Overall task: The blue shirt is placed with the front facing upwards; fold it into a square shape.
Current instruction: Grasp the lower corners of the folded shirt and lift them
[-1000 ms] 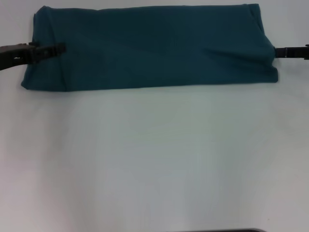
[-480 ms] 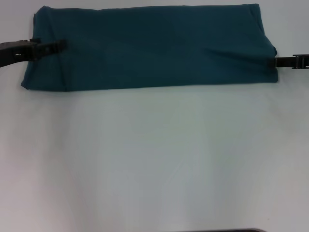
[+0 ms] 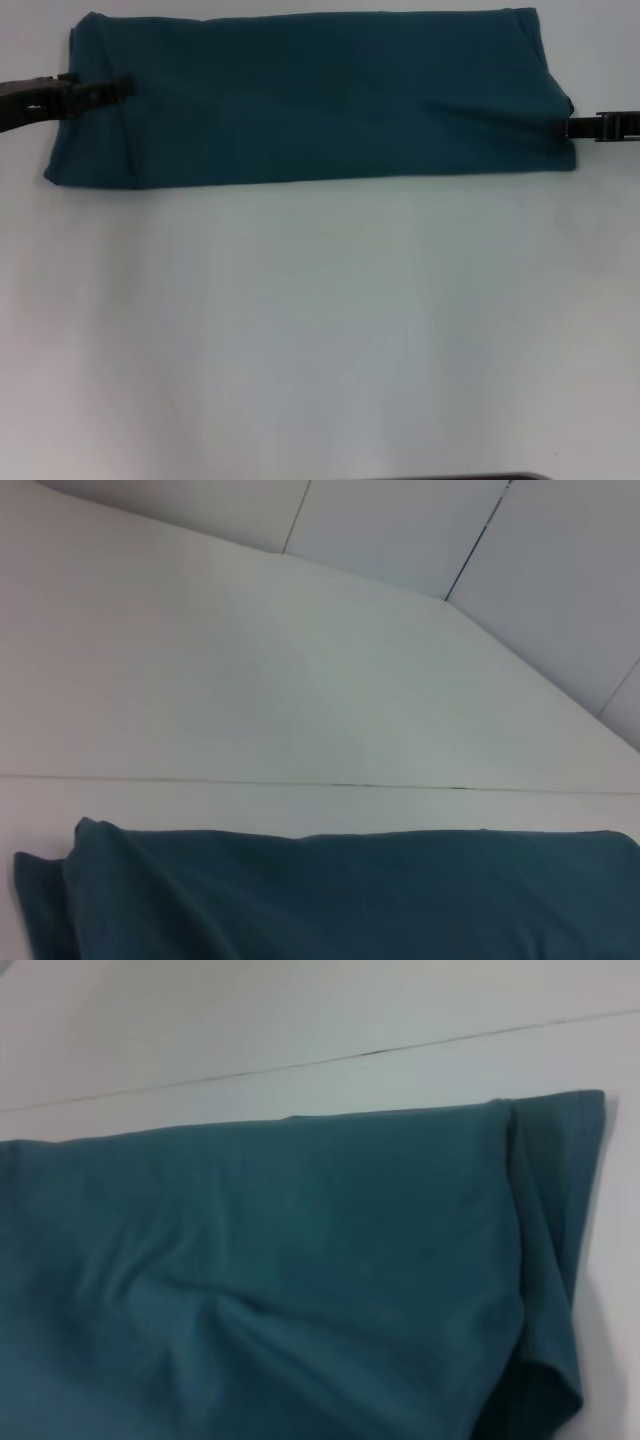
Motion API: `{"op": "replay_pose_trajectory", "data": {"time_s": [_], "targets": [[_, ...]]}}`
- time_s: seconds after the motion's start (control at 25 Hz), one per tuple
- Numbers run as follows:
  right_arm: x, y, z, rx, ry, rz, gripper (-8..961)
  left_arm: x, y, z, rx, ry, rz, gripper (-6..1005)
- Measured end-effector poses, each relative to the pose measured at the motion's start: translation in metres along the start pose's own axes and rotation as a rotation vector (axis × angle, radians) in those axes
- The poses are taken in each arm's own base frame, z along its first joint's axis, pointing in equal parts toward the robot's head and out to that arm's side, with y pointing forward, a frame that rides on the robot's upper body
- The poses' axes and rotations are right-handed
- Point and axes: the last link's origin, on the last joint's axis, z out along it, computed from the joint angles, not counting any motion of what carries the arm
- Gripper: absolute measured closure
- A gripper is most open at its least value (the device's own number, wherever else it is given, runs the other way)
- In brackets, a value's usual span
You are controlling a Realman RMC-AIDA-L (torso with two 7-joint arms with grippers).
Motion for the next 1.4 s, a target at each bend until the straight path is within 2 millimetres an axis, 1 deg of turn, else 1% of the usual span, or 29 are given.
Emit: {"op": "replay_pose_trajectory", "data": {"time_s": [0.04,0.24,0.48,0.96,1.16,1.4], "targets": [[0.001,0.0,0.0,0.0,0.001,0.002,456,0.0,0.0,0.0,0.002,0.001,0.0,77],[0.005,-0.002,0.0,0.007,0.002,0.012,480,0.001,-0.001,0.0,0.008,0.004,0.0,77],[0.007,0.0,0.006,0.004,0.006,0.018,480,0.001,-0.001,0.0,0.006,0.002,0.002,77],[0.01,-0.001,0.008,0.013,0.005,0.027,480,0.001,-0.001,0.0,0.008,0.004,0.001,77],[0.011,0.001,0.012,0.008,0.011,0.026,480,0.001,-0.001,0.0,0.008,0.004,0.003,77],[0.014,0.006,0.01,-0.034,0.025,0.02,479,0.001,-0.001,0.0,0.007,0.004,0.002,77]]}}
